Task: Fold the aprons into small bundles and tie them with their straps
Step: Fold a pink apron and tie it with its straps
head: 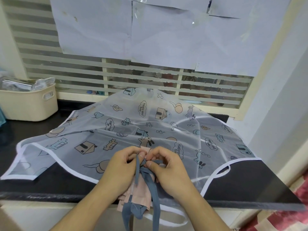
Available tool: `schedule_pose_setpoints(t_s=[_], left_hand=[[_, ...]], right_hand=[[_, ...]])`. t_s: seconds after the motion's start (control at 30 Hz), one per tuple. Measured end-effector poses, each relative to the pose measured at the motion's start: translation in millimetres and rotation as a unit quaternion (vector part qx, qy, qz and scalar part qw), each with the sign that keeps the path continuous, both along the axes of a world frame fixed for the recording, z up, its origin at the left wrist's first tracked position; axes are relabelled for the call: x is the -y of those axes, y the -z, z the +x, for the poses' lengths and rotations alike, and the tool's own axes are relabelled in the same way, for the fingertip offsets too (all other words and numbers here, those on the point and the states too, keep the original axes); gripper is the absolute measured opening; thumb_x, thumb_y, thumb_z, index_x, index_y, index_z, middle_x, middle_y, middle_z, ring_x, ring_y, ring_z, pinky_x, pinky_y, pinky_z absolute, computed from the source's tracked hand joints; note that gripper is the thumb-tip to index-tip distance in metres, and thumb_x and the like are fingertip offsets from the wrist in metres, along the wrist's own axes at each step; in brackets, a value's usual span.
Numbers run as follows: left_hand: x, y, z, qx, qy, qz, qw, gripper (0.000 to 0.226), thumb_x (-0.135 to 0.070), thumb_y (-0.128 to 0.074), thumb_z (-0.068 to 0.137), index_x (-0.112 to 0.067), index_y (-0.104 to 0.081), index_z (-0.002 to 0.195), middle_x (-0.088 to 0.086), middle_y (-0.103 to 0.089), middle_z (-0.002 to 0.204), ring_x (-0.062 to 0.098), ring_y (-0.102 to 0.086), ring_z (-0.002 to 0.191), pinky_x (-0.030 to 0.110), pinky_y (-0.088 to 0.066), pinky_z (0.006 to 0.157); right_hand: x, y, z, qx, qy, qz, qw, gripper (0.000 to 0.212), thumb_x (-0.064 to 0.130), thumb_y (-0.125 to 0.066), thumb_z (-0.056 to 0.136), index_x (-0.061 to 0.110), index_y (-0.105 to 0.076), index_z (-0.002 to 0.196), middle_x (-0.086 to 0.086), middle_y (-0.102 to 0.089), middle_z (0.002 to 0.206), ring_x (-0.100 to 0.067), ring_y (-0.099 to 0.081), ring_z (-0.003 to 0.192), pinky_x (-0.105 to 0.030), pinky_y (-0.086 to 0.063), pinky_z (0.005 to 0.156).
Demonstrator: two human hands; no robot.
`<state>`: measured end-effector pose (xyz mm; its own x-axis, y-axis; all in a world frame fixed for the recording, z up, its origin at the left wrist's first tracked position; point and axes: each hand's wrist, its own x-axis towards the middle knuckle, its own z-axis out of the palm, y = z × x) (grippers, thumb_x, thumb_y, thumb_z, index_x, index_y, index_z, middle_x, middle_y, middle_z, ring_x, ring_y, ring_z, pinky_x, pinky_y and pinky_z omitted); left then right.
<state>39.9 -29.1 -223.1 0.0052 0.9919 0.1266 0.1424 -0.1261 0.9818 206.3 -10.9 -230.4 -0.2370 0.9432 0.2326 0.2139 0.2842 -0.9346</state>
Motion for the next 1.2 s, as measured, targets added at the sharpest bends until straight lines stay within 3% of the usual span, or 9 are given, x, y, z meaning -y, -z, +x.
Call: schedule_pose_setpoints(t_s=[0.1,0.2,0.27,0.37,0.5,0.67,0.9,1.07,1.2], left_hand=[[-1.0,1.5,-0.8,-0.002,-0.037,-0.003,0.999,0.020,-0.019,-0.059,0.105,-0.018,-0.078,0.101,0.001,-0.081,0.087,0.011,-0.077,0.084,0.027,-0.055,0.077],[-2.3,2.8,-1.0,0.021,-0.037,-0.003,0.999,0.018,-0.017,-0.058,0.105,-0.015,-0.076,0.104,0.005,-0.078,0.076,0.016,-0.075,0.078,0.031,-0.054,0.077],[-2.8,3.4,-0.5,0.019,-0.035,0.007,0.999,0.016,-0.014,-0.058,0.105,-0.014,-0.074,0.104,-0.001,-0.073,0.065,0.009,-0.071,0.069,0.026,-0.051,0.072],[-2.4,3.9,-0.3,0.018,-0.036,0.013,0.999,0.015,-0.013,-0.059,0.105,-0.014,-0.074,0.101,-0.007,-0.066,0.056,0.003,-0.064,0.061,0.018,-0.050,0.065],[-1.1,5.3,-3.3,0.006,-0.024,0.003,1.000,0.013,-0.008,-0.065,0.099,-0.018,-0.073,0.102,-0.003,-0.063,0.064,0.012,-0.064,0.071,0.032,-0.053,0.077],[5.2,5.3,2.2,-0.121,-0.039,0.056,0.990,0.039,0.000,-0.072,0.082,-0.030,-0.065,0.105,-0.004,-0.071,0.086,0.013,-0.066,0.080,0.019,-0.052,0.074],[5.3,11.1,3.0,-0.070,-0.124,0.094,0.985,0.048,0.000,-0.078,0.085,-0.036,-0.050,0.103,-0.008,-0.062,0.096,0.013,-0.065,0.082,0.016,-0.052,0.070],[3.6,12.5,0.8,-0.086,-0.119,0.117,0.982,0.038,-0.001,-0.078,0.085,-0.033,-0.058,0.093,-0.008,-0.062,0.091,0.014,-0.062,0.081,0.017,-0.052,0.071],[0.6,13.2,-0.9,-0.106,-0.104,0.144,0.978,0.034,0.002,-0.079,0.082,-0.031,-0.068,0.084,-0.007,-0.063,0.091,0.017,-0.065,0.083,0.023,-0.054,0.076]], right_hand=[[1.4,-1.8,0.1,-0.004,-0.004,-0.013,1.000,0.026,-0.001,-0.068,0.092,0.025,-0.073,0.093,0.004,-0.065,0.085,-0.006,-0.061,0.072,-0.027,-0.049,0.067],[5.0,-5.6,0.3,0.015,-0.008,0.012,1.000,0.035,-0.003,-0.072,0.088,0.029,-0.077,0.098,0.005,-0.067,0.093,-0.010,-0.066,0.087,-0.023,-0.053,0.078],[7.2,-7.5,0.1,0.028,-0.007,0.026,0.999,0.039,-0.005,-0.075,0.085,0.032,-0.078,0.098,0.011,-0.069,0.101,-0.007,-0.067,0.098,-0.018,-0.052,0.084],[6.4,-6.7,-1.4,0.039,0.008,0.023,0.999,0.034,-0.002,-0.076,0.085,0.031,-0.080,0.096,0.011,-0.074,0.103,-0.008,-0.070,0.101,-0.025,-0.055,0.091],[6.1,-6.5,-1.4,0.016,0.036,-0.010,0.999,0.023,0.000,-0.075,0.087,0.022,-0.081,0.088,0.007,-0.078,0.091,-0.007,-0.073,0.089,-0.026,-0.056,0.082],[3.5,-5.2,-0.3,0.015,0.050,-0.023,0.998,0.022,0.002,-0.073,0.089,0.022,-0.077,0.082,0.005,-0.075,0.077,-0.001,-0.062,0.065,-0.027,-0.050,0.068],[1.1,-3.1,-0.9,0.059,0.036,-0.021,0.997,0.018,0.009,-0.067,0.096,0.021,-0.071,0.084,-0.001,-0.071,0.080,-0.002,-0.059,0.066,-0.024,-0.050,0.066],[-0.8,-0.1,-0.4,0.084,0.037,0.007,0.996,0.017,0.011,-0.067,0.095,0.023,-0.074,0.085,0.002,-0.072,0.088,-0.014,-0.066,0.081,-0.031,-0.053,0.078],[-1.9,2.0,0.3,0.085,0.031,0.019,0.996,0.017,0.011,-0.066,0.096,0.019,-0.069,0.081,0.004,-0.067,0.083,-0.017,-0.060,0.077,-0.031,-0.049,0.076]])
